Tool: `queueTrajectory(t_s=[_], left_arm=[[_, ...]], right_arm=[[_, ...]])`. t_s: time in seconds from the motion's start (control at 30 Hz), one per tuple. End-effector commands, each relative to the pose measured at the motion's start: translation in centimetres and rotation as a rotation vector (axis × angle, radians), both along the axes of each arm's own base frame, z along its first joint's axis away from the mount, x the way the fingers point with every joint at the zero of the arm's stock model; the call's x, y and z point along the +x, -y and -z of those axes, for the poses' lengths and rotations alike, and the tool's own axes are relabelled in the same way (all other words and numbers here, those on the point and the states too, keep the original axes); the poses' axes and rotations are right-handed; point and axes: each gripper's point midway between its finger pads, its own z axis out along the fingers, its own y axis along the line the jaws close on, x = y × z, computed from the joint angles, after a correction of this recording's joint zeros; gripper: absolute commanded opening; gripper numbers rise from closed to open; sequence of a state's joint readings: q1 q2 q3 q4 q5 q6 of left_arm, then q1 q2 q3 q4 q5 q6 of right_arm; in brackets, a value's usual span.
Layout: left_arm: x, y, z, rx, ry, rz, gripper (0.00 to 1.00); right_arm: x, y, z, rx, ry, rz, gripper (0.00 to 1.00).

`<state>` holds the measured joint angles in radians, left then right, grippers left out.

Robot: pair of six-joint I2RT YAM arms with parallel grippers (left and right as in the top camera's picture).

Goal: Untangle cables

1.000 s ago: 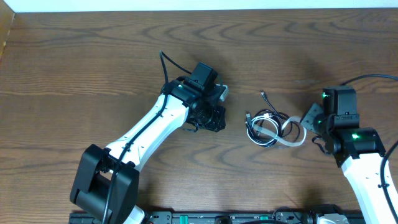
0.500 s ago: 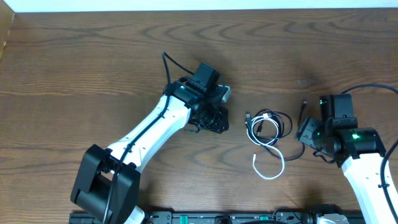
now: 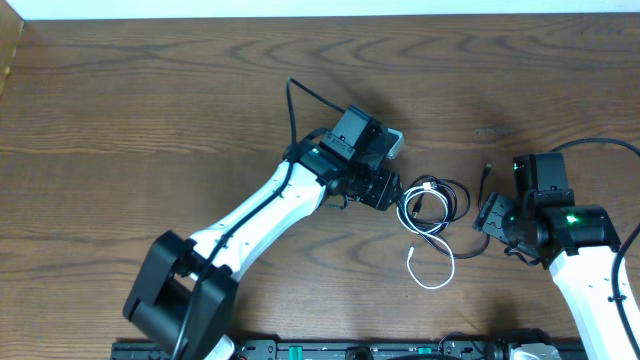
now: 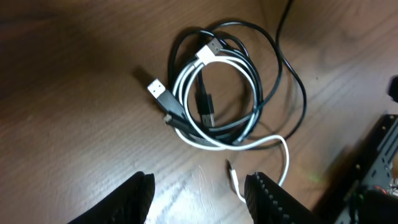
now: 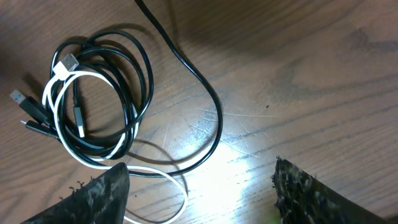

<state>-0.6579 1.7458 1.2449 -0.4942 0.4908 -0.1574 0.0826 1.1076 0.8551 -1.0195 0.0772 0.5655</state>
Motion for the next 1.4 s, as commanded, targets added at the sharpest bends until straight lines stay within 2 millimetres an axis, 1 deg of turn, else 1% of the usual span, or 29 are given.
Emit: queueTrajectory(t_s=[0.0,0.13,0.2,0.4,0.57,0.6,0.63,0.67,0.73,0.83,0.9,0.97,1.1,1.23,1.37], left_arm=[[0.5,0.3,2.5,0.030,-0.037,-0.022,0.52],[0.7,1.0,5.2,0.042,-0.096,-0.067,0.54],[0.5,1.6,6.3,0.044,-0.118,-0.066,0.54],[-1.4,3.9,8.5,0.025,-0.164,0.005,0.55],[-2.7,4.8,10.1,0.054,-0.170,0.037,0.54],[-2.7,4.7,10.2,0.066,-0.162,0.035,0.52],[-2.6,4.5,10.4,0.087,-0.146,0.027,0.43],[-2.4,4.4,10.6,0.099,-0.137,0.020,0.34],[-2.2,4.0,10.7,0.114,-0.131,0.010,0.08],[-1.5,3.0,10.5,0.142,-0.123,-0.020,0.07],[-0.9,2.2,9.8,0.146,-0.115,-0.042,0.07],[-0.1,1.5,8.4,0.130,-0.101,-0.065,0.07],[1.6,0.3,4.5,0.069,-0.054,-0.111,0.07],[1.9,-0.9,0.6,0.022,-0.012,-0.127,0.07],[2.8,-2.9,-2.2,0.016,0.056,-0.160,0.07]], right_arm=[[0.1,0.0,-0.3,-0.002,0.013,-0.010,0.72],[0.1,0.0,-0.3,-0.001,0.013,-0.011,0.73],[0.1,0.0,-0.3,-0.001,0.013,-0.011,0.73],[0.1,0.0,-0.3,-0.001,0.013,-0.011,0.74],[0.1,0.0,-0.3,-0.001,0.013,-0.011,0.75],[0.1,0.0,-0.3,-0.001,0.013,-0.011,0.75],[0.1,0.0,-0.3,-0.001,0.013,-0.011,0.75],[0.1,0.0,-0.3,-0.001,0.013,-0.011,0.75],[0.1,0.0,-0.3,-0.001,0.013,-0.011,0.75],[0.1,0.0,-0.3,-0.001,0.013,-0.011,0.77],[0.1,0.0,-0.3,-0.001,0.013,-0.011,0.79],[0.2,0.0,-0.3,-0.001,0.014,-0.011,0.81],[0.3,-0.4,-0.4,0.019,0.020,-0.021,0.73],[1.0,-1.5,-0.6,0.059,0.046,-0.101,0.72],[1.6,-1.6,-0.7,0.058,0.073,-0.109,0.73]])
